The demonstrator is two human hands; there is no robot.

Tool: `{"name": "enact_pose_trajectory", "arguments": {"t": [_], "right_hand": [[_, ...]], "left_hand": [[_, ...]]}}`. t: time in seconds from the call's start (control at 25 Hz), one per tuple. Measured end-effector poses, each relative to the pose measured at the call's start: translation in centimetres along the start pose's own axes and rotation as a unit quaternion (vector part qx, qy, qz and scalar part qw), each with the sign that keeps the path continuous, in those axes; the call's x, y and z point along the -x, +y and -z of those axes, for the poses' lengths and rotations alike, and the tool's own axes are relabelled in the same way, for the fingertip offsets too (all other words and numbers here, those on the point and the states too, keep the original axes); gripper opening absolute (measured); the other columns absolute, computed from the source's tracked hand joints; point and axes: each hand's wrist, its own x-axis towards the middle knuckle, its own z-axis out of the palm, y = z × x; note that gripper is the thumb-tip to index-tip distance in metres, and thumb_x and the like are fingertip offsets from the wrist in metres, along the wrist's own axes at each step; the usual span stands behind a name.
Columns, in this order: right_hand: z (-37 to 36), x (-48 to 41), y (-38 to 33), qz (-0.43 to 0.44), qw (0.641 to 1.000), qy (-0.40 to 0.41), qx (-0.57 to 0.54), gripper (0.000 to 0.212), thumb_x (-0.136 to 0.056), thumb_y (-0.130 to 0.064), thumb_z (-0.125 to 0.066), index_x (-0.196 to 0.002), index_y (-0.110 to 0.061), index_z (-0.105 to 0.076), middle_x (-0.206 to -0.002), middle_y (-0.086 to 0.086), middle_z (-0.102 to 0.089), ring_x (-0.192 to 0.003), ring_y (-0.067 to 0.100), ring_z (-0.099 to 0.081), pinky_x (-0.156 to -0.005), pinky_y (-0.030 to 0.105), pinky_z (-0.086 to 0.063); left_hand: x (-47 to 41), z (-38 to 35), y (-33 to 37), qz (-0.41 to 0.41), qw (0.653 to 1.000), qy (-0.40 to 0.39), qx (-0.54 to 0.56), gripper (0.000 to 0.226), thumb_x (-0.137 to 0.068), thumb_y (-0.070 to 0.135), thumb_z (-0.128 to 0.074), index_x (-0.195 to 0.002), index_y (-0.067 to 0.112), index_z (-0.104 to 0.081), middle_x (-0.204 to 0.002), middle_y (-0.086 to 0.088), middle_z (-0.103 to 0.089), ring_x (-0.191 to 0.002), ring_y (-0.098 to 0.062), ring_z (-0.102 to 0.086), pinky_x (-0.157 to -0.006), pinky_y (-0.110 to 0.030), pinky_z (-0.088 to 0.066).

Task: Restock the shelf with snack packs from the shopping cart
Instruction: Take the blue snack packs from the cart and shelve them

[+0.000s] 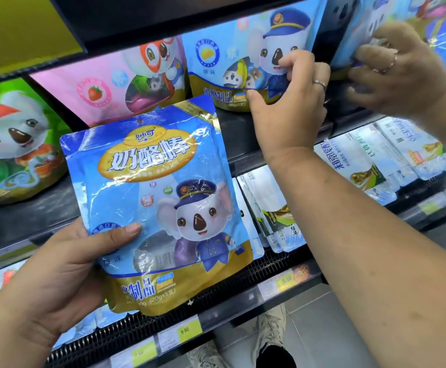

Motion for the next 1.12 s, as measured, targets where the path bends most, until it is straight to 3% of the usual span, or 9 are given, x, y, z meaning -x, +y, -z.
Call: {"name": "enact_pose_trajectory", "arguments": {"t": [0.2, 0.44, 0.56, 0.6, 0.68, 0.76, 0.92, 1.0, 1.12], "right_hand": [[-0.6, 0.6, 0.1, 0.001, 1.0, -0.018, 0.017, 0.052, -0.066, -0.045, -0.082, -0.105, -0.02, -0.059, -0.113, -0.001, -0.05, -0.099, 0.022, -0.058, -0.076, 0.036, -0.037], [-0.5, -0.9, 1.1, -0.005, 0.996, -0.063, 0.056, 0.048, -0.074, -0.045, -0.076, -0.109, -0.02, -0.056, -0.117, 0.0, -0.05, -0.101, 0.024, -0.059, -0.08, 0.042, -0.045], [-0.3, -0.4, 1.6, 0.005, 0.998, -0.06, 0.009, 0.043, -0.073, -0.035, -0.077, -0.106, -0.016, -0.059, -0.113, 0.004, -0.052, -0.093, 0.027, -0.06, -0.08, 0.048, -0.051], [0.0, -0.1, 1.8, 0.007, 0.998, -0.061, -0.016, 0.04, -0.072, -0.031, -0.077, -0.106, -0.015, -0.06, -0.111, 0.004, -0.051, -0.089, 0.025, -0.059, -0.08, 0.046, -0.052], [0.9, 0.3, 2.0, 0.003, 0.995, -0.072, -0.065, 0.034, -0.075, -0.021, -0.074, -0.105, -0.013, -0.061, -0.107, 0.003, -0.049, -0.081, 0.016, -0.055, -0.08, 0.028, -0.051], [2.3, 0.8, 1.7, -0.029, 0.988, -0.073, -0.131, 0.024, -0.079, -0.015, -0.069, -0.102, -0.016, -0.06, -0.099, 0.0, -0.052, -0.074, 0.009, -0.052, -0.074, 0.016, -0.047], [5.4, 2.8, 0.0, -0.135, 0.957, -0.071, -0.247, 0.014, -0.083, -0.013, -0.062, -0.091, -0.024, -0.058, -0.074, -0.007, -0.057, -0.069, 0.012, -0.058, -0.075, 0.033, -0.055], [6.6, 4.2, -0.7, -0.18, 0.941, -0.123, -0.258, 0.014, -0.086, -0.016, -0.065, -0.091, -0.027, -0.059, -0.075, -0.009, -0.06, -0.074, 0.015, -0.062, -0.075, 0.034, -0.055], [7.5, 5.8, -0.9, -0.236, 0.911, -0.206, -0.268, 0.011, -0.092, -0.018, -0.064, -0.1, -0.025, -0.064, -0.085, -0.009, -0.069, -0.077, 0.005, -0.064, -0.072, 0.026, -0.053]], "left_hand": [[-0.1, -0.1, 0.1, 0.001, 1.0, 0.008, 0.003, 0.086, -0.025, 0.031, -0.098, -0.105, 0.01, -0.076, -0.112, -0.017, -0.073, -0.089, -0.035, -0.074, -0.062, -0.041, -0.06], [-0.2, -0.4, 0.1, -0.005, 1.0, -0.009, 0.003, 0.084, -0.027, 0.032, -0.099, -0.105, 0.012, -0.076, -0.112, -0.016, -0.073, -0.092, -0.035, -0.074, -0.065, -0.039, -0.06], [-0.3, -0.9, 0.0, -0.008, 1.0, -0.029, 0.0, 0.081, -0.031, 0.032, -0.098, -0.107, 0.014, -0.076, -0.115, -0.016, -0.072, -0.095, -0.034, -0.073, -0.068, -0.039, -0.06], [-0.4, -0.9, 0.0, -0.009, 0.999, -0.032, 0.001, 0.081, -0.033, 0.032, -0.098, -0.108, 0.013, -0.075, -0.116, -0.016, -0.072, -0.098, -0.035, -0.072, -0.071, -0.04, -0.06], [-0.7, -1.0, 0.0, -0.015, 0.999, -0.039, 0.006, 0.08, -0.035, 0.031, -0.098, -0.109, 0.013, -0.075, -0.118, -0.015, -0.071, -0.1, -0.034, -0.071, -0.073, -0.041, -0.06], [-0.9, -1.2, 0.1, -0.022, 0.999, -0.047, 0.004, 0.079, -0.035, 0.03, -0.098, -0.109, 0.013, -0.075, -0.117, -0.015, -0.071, -0.1, -0.033, -0.072, -0.074, -0.041, -0.06], [-1.9, -1.7, 0.4, -0.046, 0.996, -0.071, -0.004, 0.074, -0.045, 0.026, -0.091, -0.115, 0.013, -0.073, -0.12, -0.015, -0.07, -0.103, -0.033, -0.071, -0.076, -0.04, -0.06], [-2.5, -2.3, 0.4, -0.052, 0.994, -0.096, -0.005, 0.069, -0.053, 0.02, -0.085, -0.12, 0.009, -0.069, -0.122, -0.016, -0.069, -0.106, -0.034, -0.069, -0.078, -0.04, -0.059], [-3.4, -3.8, 0.8, -0.056, 0.993, -0.1, -0.024, 0.063, -0.062, 0.01, -0.069, -0.125, 0.005, -0.064, -0.121, -0.015, -0.07, -0.106, -0.032, -0.07, -0.078, -0.037, -0.059]]}}
